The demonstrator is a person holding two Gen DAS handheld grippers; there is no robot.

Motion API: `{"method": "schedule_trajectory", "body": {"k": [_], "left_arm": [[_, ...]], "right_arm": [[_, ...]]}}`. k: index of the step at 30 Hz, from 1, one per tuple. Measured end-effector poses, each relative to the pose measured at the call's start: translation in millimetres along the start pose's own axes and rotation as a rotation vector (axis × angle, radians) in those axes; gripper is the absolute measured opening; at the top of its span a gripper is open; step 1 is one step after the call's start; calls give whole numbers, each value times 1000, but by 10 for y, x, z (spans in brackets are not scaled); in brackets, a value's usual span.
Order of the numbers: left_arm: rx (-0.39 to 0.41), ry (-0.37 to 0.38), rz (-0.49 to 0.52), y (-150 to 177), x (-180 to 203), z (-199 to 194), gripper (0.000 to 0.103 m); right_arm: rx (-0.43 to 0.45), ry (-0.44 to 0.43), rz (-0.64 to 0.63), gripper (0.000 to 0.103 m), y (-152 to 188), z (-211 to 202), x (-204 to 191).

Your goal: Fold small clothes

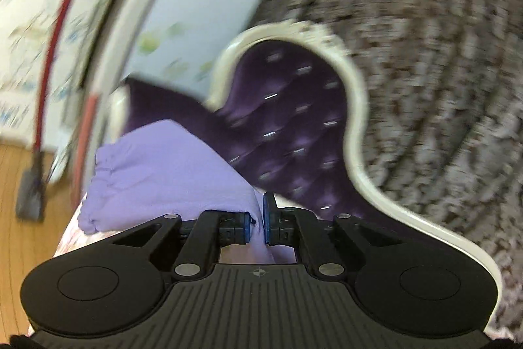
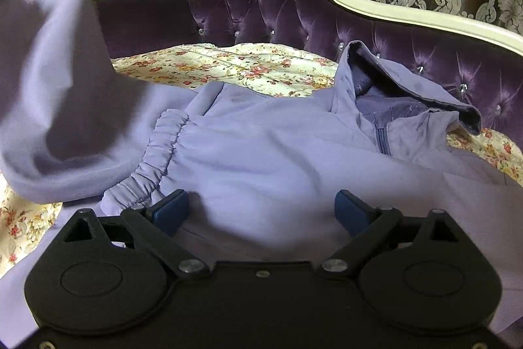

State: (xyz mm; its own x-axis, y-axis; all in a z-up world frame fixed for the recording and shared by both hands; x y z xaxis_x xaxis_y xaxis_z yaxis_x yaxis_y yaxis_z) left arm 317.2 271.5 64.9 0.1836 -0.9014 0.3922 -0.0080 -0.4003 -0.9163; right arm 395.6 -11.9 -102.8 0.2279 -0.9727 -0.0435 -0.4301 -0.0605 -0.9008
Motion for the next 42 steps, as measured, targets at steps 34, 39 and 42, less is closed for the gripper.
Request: {"method": "schedule_trajectory", "body": {"k": [34, 39, 42], "left_arm": [[-406, 604, 521, 2342, 2802, -430, 77], [-375, 638, 586, 2269, 2579, -738, 82], [-391, 656, 574, 2219, 2449, -853, 82]], "right_arm": [[-37, 74, 453, 95, 450, -1163, 1579], [-53, 93, 451, 95, 519, -1232, 1642], [-68, 107, 445, 95, 559, -1246, 1681]]}}
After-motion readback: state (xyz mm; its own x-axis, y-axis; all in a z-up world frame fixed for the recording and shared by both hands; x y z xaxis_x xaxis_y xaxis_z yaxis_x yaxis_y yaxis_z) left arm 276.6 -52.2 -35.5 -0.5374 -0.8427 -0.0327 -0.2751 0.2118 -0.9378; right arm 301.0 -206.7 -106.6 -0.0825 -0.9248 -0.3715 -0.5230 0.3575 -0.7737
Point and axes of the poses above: each gripper's, at about its wrist camera, not at the fingertips, and z roughly the way its jaws point, x to its right, y to its underside, the point moved 7 cm from there along z, roughly the way its jaws point, and after that the axes turned 10 degrees about x, right-handed, at the moved point
